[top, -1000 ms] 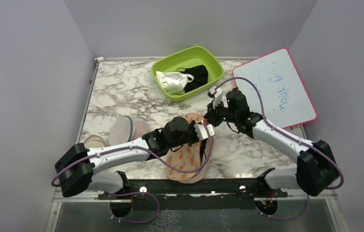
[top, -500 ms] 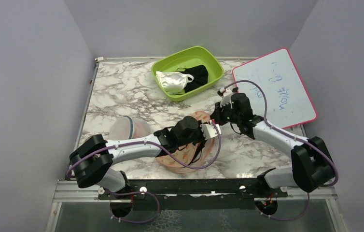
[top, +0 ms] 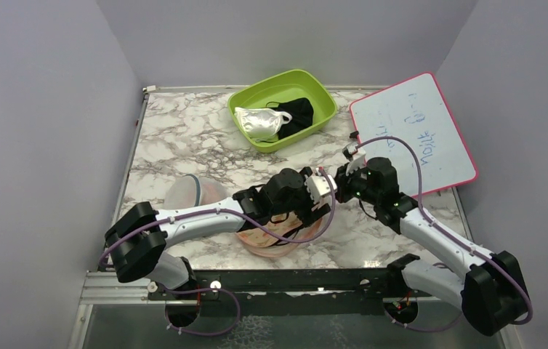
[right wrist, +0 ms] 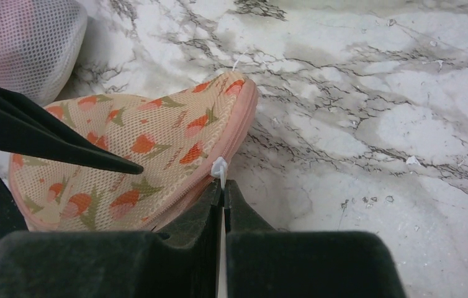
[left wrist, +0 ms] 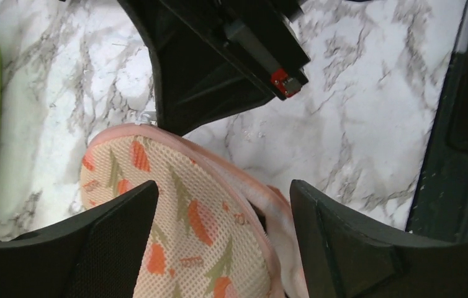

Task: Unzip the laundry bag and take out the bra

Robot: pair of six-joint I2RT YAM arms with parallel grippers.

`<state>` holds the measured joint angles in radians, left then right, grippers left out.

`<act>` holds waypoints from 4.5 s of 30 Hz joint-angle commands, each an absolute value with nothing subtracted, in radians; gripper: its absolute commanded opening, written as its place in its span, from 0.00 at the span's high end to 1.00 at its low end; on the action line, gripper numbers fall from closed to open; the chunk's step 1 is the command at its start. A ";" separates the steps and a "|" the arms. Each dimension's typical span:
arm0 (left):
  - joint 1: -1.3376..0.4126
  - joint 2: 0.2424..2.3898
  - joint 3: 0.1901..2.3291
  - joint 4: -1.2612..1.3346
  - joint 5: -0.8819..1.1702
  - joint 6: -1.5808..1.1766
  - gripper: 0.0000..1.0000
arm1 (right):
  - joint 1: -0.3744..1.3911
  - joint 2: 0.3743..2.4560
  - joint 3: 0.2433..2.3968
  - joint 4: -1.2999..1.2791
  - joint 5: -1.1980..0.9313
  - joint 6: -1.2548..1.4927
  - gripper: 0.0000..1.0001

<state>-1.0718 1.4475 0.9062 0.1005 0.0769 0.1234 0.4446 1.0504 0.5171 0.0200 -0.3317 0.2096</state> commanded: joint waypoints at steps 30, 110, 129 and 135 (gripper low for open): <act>-1.103 1.363 0.811 0.175 -0.037 0.148 1.00 | 0.439 1.180 0.648 -0.063 -0.268 0.139 0.99; -1.095 1.581 1.014 0.153 -0.377 -0.236 0.93 | 0.328 1.176 0.783 -0.271 0.013 0.333 0.16; -1.091 1.366 0.905 -0.055 -0.211 -0.180 0.20 | 0.329 1.118 0.765 -0.289 -0.197 0.266 0.16; -1.150 1.357 0.870 -0.117 -0.207 -0.130 0.18 | 0.329 1.149 0.748 -0.249 -0.230 0.272 0.16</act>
